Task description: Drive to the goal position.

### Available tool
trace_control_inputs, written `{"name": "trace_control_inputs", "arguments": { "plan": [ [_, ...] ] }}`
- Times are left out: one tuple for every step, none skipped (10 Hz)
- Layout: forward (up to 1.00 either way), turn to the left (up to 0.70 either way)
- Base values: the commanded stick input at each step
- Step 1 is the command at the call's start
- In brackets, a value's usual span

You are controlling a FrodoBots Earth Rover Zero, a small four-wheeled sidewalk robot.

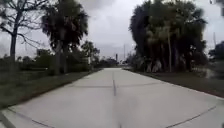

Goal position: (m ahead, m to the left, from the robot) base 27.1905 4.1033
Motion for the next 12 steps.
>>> {"name": "trace_control_inputs", "arguments": {
  "plan": [
    [0.85, 0.00],
    [0.85, 0.00],
    [0.85, 0.00],
    [0.85, 0.00],
    [0.85, 0.00],
    [0.85, 0.00],
    [0.85, 0.00],
    [0.85, 0.00],
    [0.85, 0.00],
    [0.85, 0.00],
    [0.85, 0.00],
    [0.85, 0.00]
  ]
}}
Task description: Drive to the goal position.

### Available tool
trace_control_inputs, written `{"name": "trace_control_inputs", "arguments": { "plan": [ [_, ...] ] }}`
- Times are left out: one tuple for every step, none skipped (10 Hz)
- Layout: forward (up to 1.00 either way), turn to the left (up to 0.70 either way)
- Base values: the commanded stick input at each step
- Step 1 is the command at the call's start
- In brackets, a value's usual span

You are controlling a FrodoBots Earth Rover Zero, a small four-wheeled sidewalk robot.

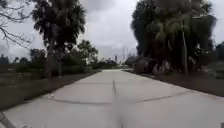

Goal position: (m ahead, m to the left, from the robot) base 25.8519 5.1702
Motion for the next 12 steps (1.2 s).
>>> {"name": "trace_control_inputs", "arguments": {
  "plan": [
    [0.85, 0.00],
    [0.85, 0.00],
    [0.85, 0.00],
    [0.85, 0.00],
    [0.85, 0.00],
    [0.85, 0.00],
    [0.85, 0.00],
    [0.85, 0.00],
    [0.85, 0.00],
    [0.85, 0.00],
    [0.85, 0.00],
    [0.85, 0.00]
  ]
}}
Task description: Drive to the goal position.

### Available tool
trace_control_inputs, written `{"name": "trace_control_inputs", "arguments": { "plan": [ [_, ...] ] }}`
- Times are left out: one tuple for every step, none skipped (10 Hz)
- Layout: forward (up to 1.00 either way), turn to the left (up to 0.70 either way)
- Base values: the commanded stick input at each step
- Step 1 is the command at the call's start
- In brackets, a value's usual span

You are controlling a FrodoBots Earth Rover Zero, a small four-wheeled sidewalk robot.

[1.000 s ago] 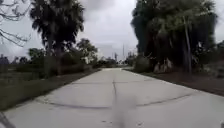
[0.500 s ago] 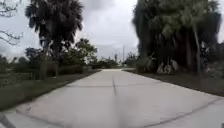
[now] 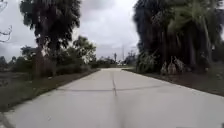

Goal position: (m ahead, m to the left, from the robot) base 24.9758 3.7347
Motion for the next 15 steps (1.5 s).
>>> {"name": "trace_control_inputs", "arguments": {
  "plan": [
    [0.85, 0.00],
    [0.85, 0.00],
    [0.85, 0.00],
    [0.85, 0.00],
    [0.85, 0.00],
    [0.85, 0.00],
    [0.85, 0.00],
    [0.85, 0.00],
    [0.85, 0.00],
    [0.85, 0.00],
    [0.85, 0.00],
    [0.85, 0.00],
    [0.85, 0.00],
    [0.85, 0.00],
    [0.85, 0.00]
  ]
}}
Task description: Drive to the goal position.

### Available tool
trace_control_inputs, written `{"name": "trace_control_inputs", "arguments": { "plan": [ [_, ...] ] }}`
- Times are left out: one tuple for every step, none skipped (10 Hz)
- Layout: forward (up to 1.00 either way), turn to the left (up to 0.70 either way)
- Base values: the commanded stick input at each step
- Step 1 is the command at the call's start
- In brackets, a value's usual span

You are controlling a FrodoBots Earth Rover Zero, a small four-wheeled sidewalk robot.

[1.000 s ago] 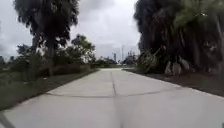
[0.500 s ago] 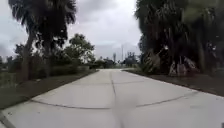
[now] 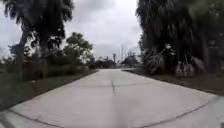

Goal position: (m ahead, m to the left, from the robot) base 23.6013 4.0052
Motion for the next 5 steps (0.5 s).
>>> {"name": "trace_control_inputs", "arguments": {
  "plan": [
    [0.85, 0.00],
    [0.85, 0.00],
    [0.85, 0.00],
    [0.85, 0.00],
    [0.85, 0.00]
  ]
}}
